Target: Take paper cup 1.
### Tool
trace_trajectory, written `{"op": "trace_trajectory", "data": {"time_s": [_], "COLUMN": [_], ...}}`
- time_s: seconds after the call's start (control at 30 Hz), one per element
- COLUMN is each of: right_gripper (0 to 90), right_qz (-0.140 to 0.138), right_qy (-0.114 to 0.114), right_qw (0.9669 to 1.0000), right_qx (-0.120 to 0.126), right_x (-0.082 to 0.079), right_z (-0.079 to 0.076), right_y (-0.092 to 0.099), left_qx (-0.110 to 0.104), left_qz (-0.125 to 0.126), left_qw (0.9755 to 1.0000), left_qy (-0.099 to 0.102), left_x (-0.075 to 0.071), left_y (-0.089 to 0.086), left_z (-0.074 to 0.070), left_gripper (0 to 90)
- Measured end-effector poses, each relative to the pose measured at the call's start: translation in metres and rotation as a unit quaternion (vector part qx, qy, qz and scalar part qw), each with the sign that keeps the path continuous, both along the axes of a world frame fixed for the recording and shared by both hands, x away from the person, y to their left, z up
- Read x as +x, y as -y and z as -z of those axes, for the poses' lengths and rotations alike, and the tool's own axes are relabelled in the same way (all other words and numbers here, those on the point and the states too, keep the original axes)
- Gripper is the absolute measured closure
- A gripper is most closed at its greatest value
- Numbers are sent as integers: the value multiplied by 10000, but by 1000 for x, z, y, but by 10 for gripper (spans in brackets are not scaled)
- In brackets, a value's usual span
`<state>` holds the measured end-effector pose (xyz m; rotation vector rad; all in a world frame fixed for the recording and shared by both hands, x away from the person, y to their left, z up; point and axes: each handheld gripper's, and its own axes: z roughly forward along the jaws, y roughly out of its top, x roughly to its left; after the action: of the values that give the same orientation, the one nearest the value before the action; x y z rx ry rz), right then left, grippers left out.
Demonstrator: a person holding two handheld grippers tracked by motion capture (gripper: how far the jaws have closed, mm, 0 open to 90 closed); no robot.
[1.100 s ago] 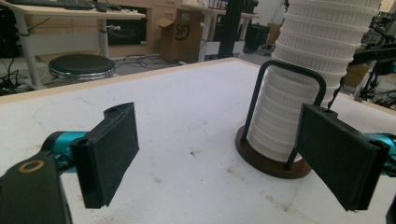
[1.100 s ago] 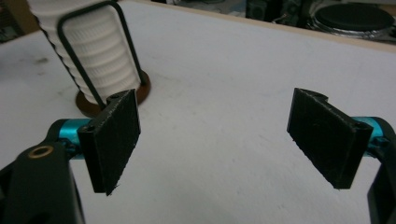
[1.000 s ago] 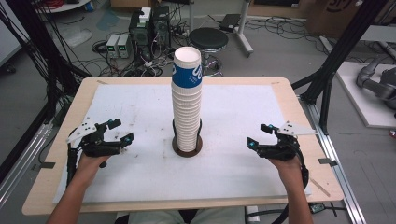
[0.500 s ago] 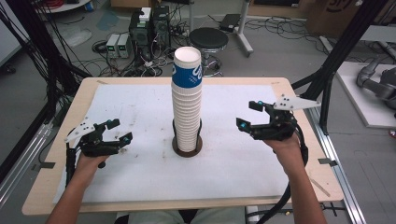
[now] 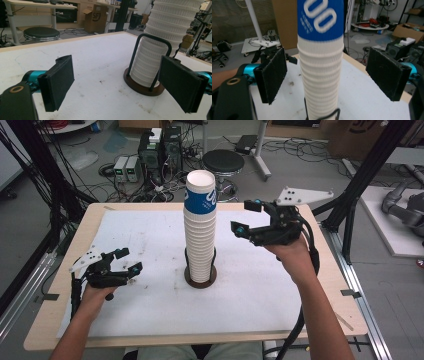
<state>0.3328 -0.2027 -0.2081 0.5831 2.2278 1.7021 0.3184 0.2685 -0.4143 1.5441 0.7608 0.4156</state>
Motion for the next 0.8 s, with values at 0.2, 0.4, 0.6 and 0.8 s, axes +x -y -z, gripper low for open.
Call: {"op": "trace_trajectory", "data": {"time_s": [0.2,0.4,0.6,0.8], "right_gripper": [176,176,176,177], "right_qz": [-211,-307,-272,-176], "right_qy": [-20,-86,-154,-207], "right_qw": [9997,9993,9988,9977], "right_qx": [-126,-195,-374,-621], "right_x": [14,21,30,38], "right_z": [-26,-41,-55,-58], "right_y": [-30,-50,-70,-79], "left_qx": [-10,-14,-46,-41], "left_qz": [30,40,34,42], "left_qw": [10000,10000,10000,10000], "left_qy": [-28,-31,-43,-36], "left_x": [0,0,0,0], "left_y": [0,0,0,0], "left_z": [0,0,0,0], "left_gripper": [135,135,136,137]}}
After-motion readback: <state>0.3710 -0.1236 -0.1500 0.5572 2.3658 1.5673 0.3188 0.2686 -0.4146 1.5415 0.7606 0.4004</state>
